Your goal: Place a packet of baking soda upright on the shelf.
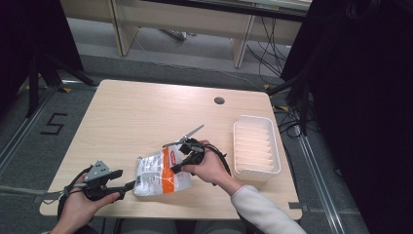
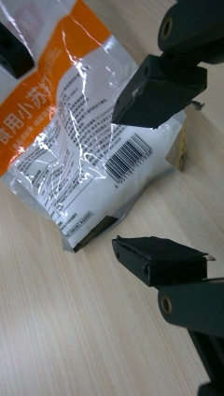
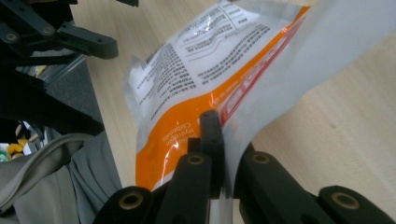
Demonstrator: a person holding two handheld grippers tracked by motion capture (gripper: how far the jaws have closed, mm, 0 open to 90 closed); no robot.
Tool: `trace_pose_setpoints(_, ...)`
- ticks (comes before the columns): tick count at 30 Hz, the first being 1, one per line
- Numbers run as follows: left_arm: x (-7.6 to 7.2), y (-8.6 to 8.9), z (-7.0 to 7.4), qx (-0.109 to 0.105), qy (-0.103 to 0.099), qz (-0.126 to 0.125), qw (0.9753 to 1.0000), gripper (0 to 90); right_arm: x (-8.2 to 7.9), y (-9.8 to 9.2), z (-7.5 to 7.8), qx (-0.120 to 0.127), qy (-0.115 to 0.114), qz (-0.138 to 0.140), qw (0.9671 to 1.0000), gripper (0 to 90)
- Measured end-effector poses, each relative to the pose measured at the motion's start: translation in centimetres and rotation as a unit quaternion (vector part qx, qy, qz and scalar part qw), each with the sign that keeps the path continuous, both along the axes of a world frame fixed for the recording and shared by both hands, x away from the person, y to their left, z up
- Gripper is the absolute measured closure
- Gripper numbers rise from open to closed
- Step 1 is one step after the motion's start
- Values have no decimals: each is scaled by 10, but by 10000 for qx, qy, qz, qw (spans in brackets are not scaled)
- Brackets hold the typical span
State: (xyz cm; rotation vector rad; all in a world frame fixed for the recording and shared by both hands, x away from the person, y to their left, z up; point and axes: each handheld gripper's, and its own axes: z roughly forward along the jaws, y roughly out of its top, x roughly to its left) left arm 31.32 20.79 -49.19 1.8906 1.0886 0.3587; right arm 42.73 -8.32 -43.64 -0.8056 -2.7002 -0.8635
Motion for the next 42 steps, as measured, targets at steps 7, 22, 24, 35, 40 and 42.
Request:
trace_pose_setpoints(7,0,0,0,-27,0,-24,10000,331,9,-1,25,-129,-236,319,9991,900)
trace_pose_setpoints(22,0,0,-1,-12,-15,4,10000,332,21,-10,74,-763,-364,799,9932,900)
trace_pose_setpoints(24,0,0,-1,-11,-14,1,10000,332,21,-10,77,-824,-392,799,9926,900)
trace_pose_setpoints(35,1,0,-1,23,-29,-7,10000,336,22,-21,96,-1220,-480,929,9870,900)
trace_pose_setpoints(40,1,0,0,34,-12,0,10000,336,24,-28,102,-1419,-570,1094,9822,900)
trace_pose_setpoints(42,1,0,0,34,-17,4,10000,336,27,-32,106,-1433,-636,1253,9797,900)
